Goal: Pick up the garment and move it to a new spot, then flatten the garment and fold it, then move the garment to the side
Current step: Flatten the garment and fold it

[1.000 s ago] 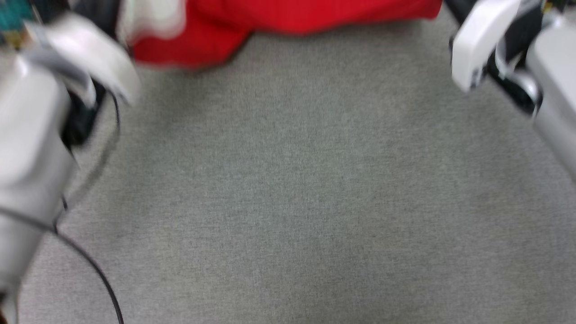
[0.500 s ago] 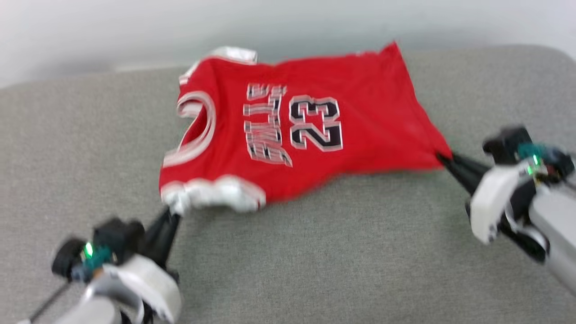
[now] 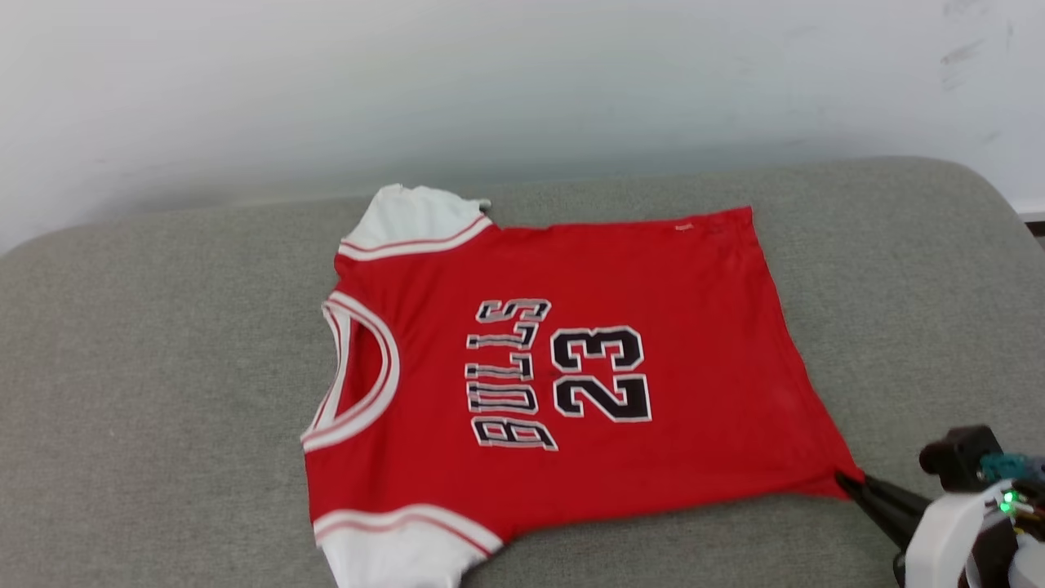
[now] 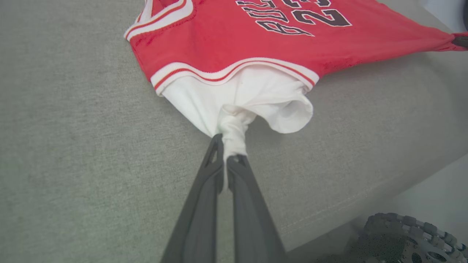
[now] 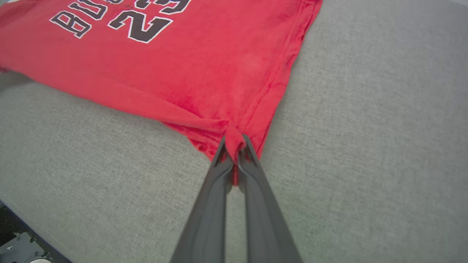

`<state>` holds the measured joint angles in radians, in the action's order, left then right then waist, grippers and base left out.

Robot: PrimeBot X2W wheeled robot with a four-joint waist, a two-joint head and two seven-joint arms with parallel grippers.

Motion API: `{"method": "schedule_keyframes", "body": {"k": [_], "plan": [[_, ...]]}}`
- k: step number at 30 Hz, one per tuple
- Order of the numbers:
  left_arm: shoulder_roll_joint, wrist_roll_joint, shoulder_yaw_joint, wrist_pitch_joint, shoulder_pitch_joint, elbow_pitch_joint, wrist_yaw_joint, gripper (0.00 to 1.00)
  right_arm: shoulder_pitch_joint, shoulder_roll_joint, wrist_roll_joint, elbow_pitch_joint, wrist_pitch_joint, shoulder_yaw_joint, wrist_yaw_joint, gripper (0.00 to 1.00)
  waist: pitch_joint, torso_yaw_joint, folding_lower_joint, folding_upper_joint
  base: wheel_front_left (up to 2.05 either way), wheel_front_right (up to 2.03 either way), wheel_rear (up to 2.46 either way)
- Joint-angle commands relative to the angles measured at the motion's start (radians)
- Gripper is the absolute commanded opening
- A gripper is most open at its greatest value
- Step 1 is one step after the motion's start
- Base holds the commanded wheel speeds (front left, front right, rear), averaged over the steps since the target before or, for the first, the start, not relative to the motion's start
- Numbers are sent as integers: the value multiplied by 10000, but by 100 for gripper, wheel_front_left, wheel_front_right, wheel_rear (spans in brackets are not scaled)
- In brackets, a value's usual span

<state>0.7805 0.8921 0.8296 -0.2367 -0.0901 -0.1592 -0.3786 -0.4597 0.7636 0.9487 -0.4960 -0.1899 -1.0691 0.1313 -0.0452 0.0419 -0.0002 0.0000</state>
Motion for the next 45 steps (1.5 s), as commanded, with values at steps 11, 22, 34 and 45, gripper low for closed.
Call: {"method": "schedule_keyframes", "body": {"k": [11, 22, 34, 45], "plan": [[-94, 342, 187, -136, -1178, 83, 207, 0, 2292, 542, -484, 1131, 687, 1439, -11, 0, 312, -27, 2, 0, 0, 0, 0], [149, -801, -320, 315, 1491, 184, 702, 0, 2256, 46, -1544, 2169, 1544, 3814, -9, 0, -160, -115, 2, 0, 0, 0, 0], [333, -1163, -859, 1296, 4335, 1040, 1510, 0, 1406, -649, -2422, 3093, 3044, 5278, -9, 0, -1636, 284, 2, 0, 0, 0, 0], [-331, -1051, -696, 1624, 5743, 3640, 2602, 0, -201, -1482, -2692, 1698, 3716, 4854, -9, 0, -3021, 476, 2, 0, 0, 0, 0]]}}
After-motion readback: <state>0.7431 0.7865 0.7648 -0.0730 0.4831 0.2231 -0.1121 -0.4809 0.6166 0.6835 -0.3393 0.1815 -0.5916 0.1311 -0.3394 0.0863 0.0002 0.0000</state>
